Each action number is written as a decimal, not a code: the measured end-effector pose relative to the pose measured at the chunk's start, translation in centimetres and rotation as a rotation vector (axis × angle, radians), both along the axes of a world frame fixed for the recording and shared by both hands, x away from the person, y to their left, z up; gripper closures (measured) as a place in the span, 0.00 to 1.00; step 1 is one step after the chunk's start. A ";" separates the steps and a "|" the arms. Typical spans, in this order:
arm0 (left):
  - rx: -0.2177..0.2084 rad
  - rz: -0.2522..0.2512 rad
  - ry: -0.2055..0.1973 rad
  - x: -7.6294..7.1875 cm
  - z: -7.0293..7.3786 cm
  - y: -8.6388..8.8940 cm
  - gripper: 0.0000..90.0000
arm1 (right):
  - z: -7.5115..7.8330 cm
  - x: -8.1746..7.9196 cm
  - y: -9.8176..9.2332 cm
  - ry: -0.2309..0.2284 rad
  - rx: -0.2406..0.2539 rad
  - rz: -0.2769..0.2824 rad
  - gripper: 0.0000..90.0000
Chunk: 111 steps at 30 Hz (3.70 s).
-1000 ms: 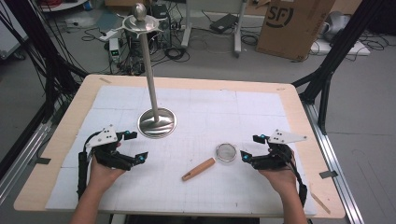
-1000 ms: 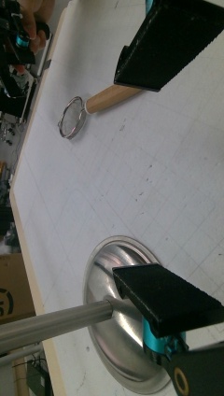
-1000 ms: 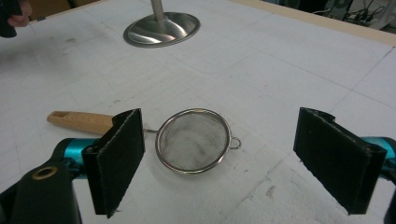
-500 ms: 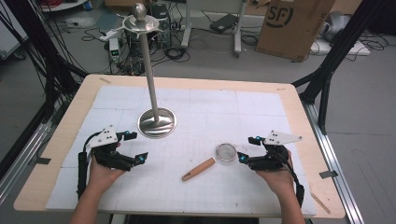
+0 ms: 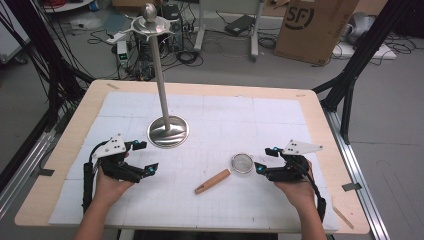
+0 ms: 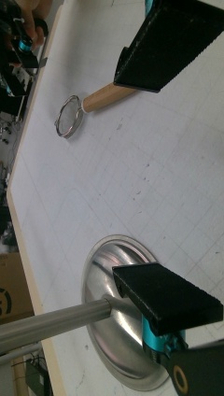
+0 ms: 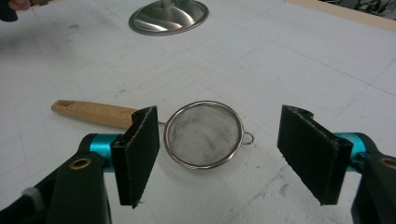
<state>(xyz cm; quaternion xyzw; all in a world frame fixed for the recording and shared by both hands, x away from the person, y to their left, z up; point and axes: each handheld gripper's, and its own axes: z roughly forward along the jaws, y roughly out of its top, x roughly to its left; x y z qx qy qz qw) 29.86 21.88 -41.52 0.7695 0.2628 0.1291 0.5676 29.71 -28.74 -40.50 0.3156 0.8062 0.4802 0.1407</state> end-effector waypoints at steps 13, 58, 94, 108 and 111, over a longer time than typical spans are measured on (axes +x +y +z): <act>0.000 -0.002 0.001 0.0 0.0 0.0 0.10 | -0.1 -0.1 0.3 0.001 -0.013 0.018 0.41; -0.005 -0.004 -0.001 0.0 0.0 0.0 0.10 | -0.1 0.2 -0.3 0.023 0.023 -0.017 0.34; -0.011 0.000 -0.004 -0.1 0.2 0.2 0.10 | 0.1 0.1 -0.4 0.006 0.034 -0.029 0.30; -0.007 -0.002 0.002 -0.1 0.1 0.1 0.10 | 0.0 0.2 -0.4 0.028 0.034 -0.032 0.29; -0.008 0.000 -0.002 0.0 0.1 0.2 0.10 | 0.0 0.2 -0.3 0.024 0.030 -0.029 0.29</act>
